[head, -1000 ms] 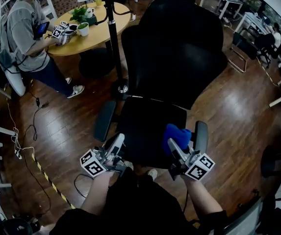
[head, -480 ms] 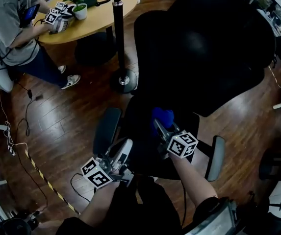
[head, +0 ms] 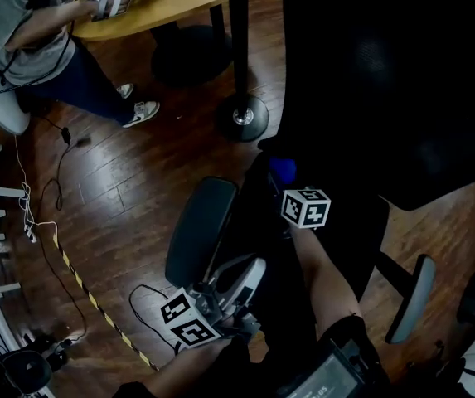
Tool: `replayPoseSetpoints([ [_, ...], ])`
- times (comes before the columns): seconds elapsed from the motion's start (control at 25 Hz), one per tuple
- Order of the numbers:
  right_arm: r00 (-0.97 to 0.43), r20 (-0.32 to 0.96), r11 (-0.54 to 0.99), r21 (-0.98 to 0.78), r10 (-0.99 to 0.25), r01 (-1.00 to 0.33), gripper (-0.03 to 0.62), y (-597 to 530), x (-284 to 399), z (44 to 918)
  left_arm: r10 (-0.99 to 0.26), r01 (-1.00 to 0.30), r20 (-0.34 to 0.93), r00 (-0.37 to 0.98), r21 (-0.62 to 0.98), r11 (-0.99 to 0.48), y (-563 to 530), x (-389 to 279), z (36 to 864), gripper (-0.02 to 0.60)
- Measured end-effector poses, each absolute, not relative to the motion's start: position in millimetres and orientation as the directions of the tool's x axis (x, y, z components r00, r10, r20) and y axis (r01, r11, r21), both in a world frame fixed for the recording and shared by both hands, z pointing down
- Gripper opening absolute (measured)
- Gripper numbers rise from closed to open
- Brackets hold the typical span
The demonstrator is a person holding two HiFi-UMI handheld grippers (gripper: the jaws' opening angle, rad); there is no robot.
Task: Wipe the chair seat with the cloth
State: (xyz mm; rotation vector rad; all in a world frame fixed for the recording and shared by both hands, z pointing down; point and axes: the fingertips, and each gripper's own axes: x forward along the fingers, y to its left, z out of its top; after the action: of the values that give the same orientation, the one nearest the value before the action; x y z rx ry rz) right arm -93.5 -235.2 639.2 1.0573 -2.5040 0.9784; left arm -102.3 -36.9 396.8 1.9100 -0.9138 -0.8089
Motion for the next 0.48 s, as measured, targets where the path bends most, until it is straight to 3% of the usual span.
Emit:
replayPoseSetpoints([
  [0.28, -0.664, 0.567, 0.543, -0.4, -0.487, -0.739, 0.074, -234.0, -112.1, 669.8, -0.838, -0.306, -0.161, 0.522, 0.881, -0.36, -45.8, -103.5, 412.2, -0.006],
  [0.48, -0.593, 0.622, 0.486, -0.359, -0.512, -0.797, 0.074, -235.8, -72.2, 677.6, -0.843, -0.335, -0.141, 0.52, 0.874, -0.353, -53.1, -106.5, 416.3, -0.006],
])
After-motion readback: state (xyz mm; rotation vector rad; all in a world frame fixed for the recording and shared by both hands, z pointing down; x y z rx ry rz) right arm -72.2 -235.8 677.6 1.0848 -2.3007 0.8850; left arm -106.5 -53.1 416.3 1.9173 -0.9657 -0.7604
